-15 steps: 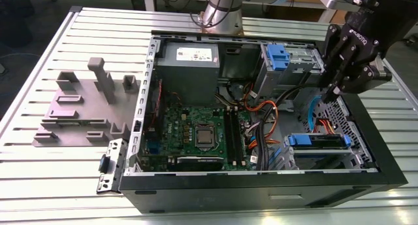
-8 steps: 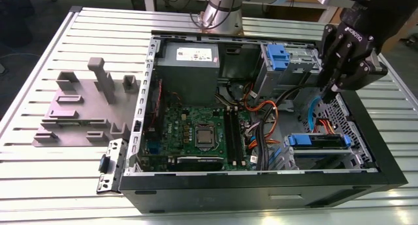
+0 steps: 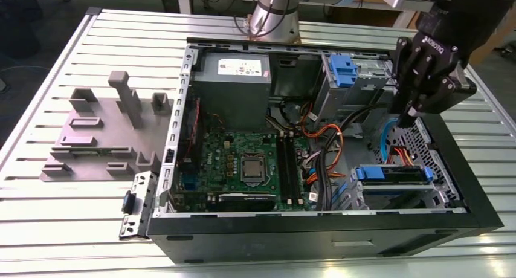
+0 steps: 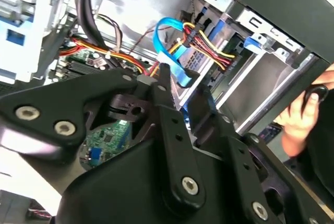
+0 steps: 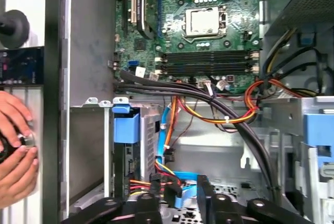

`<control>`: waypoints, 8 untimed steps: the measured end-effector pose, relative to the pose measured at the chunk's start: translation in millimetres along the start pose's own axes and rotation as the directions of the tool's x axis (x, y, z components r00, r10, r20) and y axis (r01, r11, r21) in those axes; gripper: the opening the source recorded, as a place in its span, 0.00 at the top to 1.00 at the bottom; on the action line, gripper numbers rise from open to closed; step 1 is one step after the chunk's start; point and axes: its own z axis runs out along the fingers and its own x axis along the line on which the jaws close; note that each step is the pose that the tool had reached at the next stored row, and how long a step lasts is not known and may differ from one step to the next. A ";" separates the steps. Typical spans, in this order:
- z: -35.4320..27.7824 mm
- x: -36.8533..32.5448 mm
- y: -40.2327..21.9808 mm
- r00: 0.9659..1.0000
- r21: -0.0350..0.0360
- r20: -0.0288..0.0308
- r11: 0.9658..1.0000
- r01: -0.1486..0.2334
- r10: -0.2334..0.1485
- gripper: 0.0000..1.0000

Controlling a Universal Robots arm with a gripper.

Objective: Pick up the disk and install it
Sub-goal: 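Insert the second disk wire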

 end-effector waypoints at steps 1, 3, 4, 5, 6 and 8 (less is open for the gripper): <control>0.7 -0.4 0.0 1.000 0.000 -0.008 1.000 0.000 0.000 0.60; 2.0 -1.0 -0.1 1.000 0.001 -0.024 1.000 -0.001 0.001 0.66; 2.2 -1.1 -0.1 1.000 0.001 -0.028 1.000 -0.001 0.001 0.73; 2.4 -1.2 -0.1 0.999 0.001 -0.032 1.000 -0.001 0.001 0.73; 2.6 -1.3 -0.1 0.999 0.001 -0.037 1.000 -0.001 0.001 0.73; 3.1 -1.5 -0.1 0.999 0.001 -0.047 1.000 -0.002 0.002 0.73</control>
